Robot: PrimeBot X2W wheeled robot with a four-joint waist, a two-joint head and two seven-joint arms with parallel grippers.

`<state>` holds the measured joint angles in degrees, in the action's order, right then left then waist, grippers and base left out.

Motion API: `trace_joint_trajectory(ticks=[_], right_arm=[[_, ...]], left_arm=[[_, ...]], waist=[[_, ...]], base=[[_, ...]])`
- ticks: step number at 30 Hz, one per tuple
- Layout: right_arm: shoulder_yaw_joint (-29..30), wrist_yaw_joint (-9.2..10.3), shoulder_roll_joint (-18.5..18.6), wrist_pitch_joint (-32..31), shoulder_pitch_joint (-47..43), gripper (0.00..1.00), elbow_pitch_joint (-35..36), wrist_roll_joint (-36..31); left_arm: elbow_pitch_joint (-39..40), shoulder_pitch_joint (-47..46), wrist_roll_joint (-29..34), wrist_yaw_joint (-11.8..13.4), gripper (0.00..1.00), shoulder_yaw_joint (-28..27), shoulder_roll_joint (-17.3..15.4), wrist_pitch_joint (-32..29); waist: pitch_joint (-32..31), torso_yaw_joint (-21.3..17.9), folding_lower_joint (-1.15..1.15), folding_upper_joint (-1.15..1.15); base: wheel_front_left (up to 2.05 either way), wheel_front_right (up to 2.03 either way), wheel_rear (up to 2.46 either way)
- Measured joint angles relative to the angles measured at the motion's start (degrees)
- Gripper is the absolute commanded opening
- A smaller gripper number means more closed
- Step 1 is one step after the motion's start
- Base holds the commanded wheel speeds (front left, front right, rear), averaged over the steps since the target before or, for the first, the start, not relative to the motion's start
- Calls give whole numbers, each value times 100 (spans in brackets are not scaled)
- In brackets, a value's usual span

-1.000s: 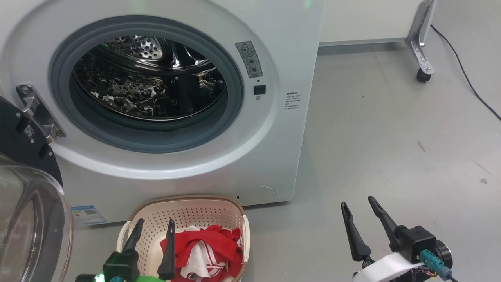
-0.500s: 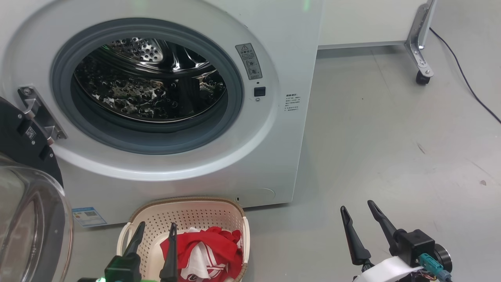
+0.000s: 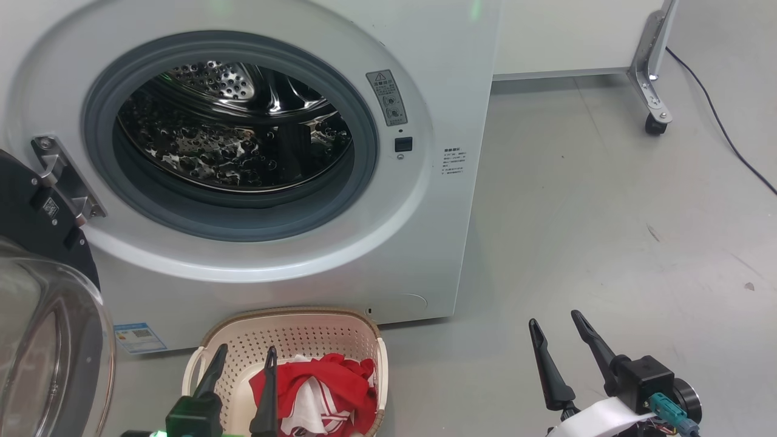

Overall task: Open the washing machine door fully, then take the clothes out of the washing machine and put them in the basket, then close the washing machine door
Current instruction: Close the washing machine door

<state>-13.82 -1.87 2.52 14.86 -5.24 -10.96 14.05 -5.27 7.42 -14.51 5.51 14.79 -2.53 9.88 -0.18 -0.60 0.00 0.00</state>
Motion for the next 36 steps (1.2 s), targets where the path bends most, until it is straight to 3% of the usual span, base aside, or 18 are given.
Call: trace_joint_trajectory(ticks=[14,36], right_arm=[[-13,10,0,0,-1,100,46,1],[-13,45,-1,0,7,100,137,3]], left_arm=[[220,42,101,44,100,26,-5,-159],[432,67,148,73,100,80,-11,-283]], waist=[[1,31,0,0],[100,77,0,0]], base=[[-44,50,-6],[-90,105,-15]])
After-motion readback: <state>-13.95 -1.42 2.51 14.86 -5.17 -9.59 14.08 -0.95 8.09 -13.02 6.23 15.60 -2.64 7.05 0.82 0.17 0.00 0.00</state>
